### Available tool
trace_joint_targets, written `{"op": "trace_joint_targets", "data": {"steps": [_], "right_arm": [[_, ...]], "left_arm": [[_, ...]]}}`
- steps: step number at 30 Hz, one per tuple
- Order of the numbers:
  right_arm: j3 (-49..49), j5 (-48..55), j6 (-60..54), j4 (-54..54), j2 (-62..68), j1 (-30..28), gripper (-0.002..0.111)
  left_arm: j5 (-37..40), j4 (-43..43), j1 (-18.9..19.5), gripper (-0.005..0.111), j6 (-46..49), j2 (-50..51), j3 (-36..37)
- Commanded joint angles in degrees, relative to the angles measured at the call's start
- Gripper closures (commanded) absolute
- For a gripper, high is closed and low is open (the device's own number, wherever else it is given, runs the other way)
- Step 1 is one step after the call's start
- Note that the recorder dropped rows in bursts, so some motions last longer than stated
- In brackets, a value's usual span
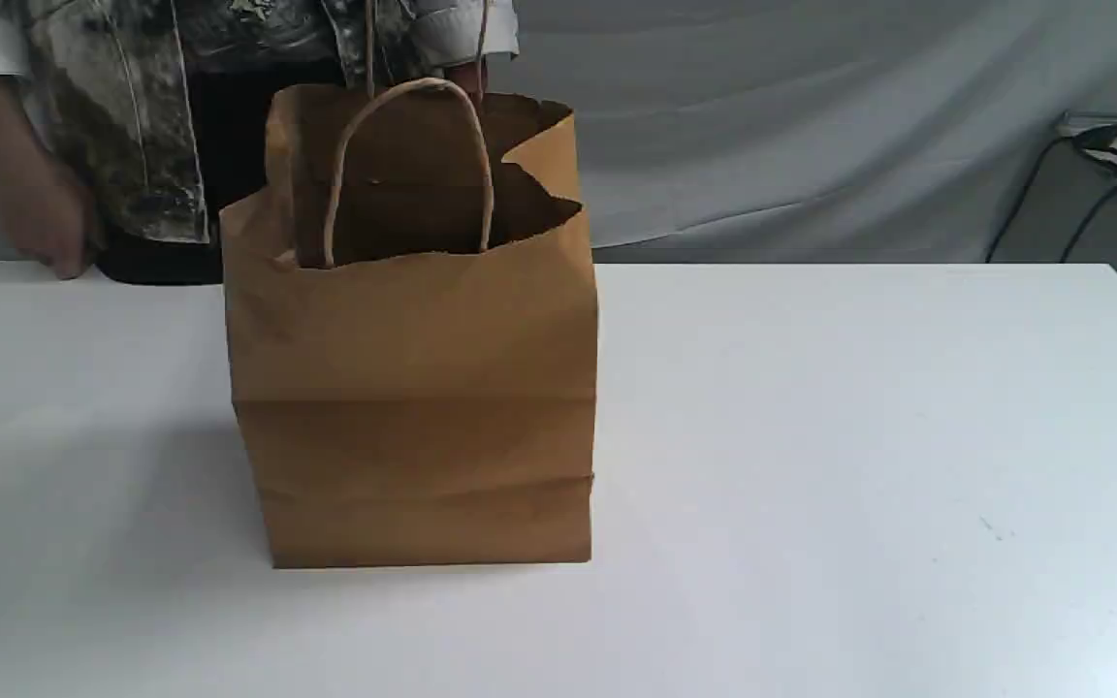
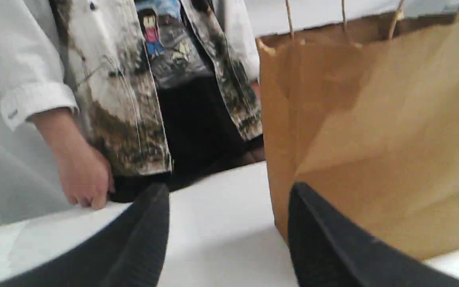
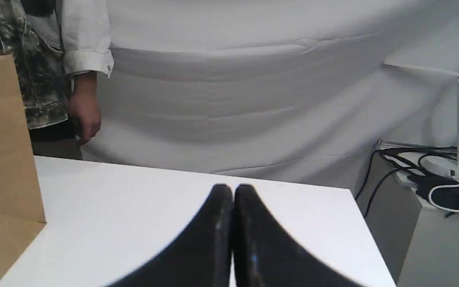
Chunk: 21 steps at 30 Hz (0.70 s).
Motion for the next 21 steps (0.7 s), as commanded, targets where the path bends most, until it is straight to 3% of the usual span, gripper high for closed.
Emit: {"op": "trace_joint_targets", "data": {"steps": [1,5,11,14,18,21], "right_arm": [[0.1,-0.5,-0.1,0.1,-0.2,0.2,0.108],[0.1,-0.5,-0.1,0.1,-0.2,0.2,0.108],[0.1,-0.5,0.1,0.1,-0.2,0.2,0.108],[0.1,-0.5,0.1,0.1,-0.2,0.2,0.108],[0.1,-0.5,0.4,0.1,-0.2,0.2,0.108],[0.1,-0.5,0.4,0.1,-0.2,0.2,0.108]], "left_arm": [[4.8,0.4,0.1,0.059,0.8,-0.2,0.2],[10.3,0.5,0.1,0.059,1.0,-0.2,0.2],[10.1,0.5,1.6,0.059,0.8,-0.2,0.2],[10.1,0.4,6.7,0.059,-0.8,-0.2,0.2],[10.1,0.3,17.5,0.059,-3.7,-0.2,0.2],[10.1,0.3,19.4,0.059,-5.1,-0.2,0.2]]}}
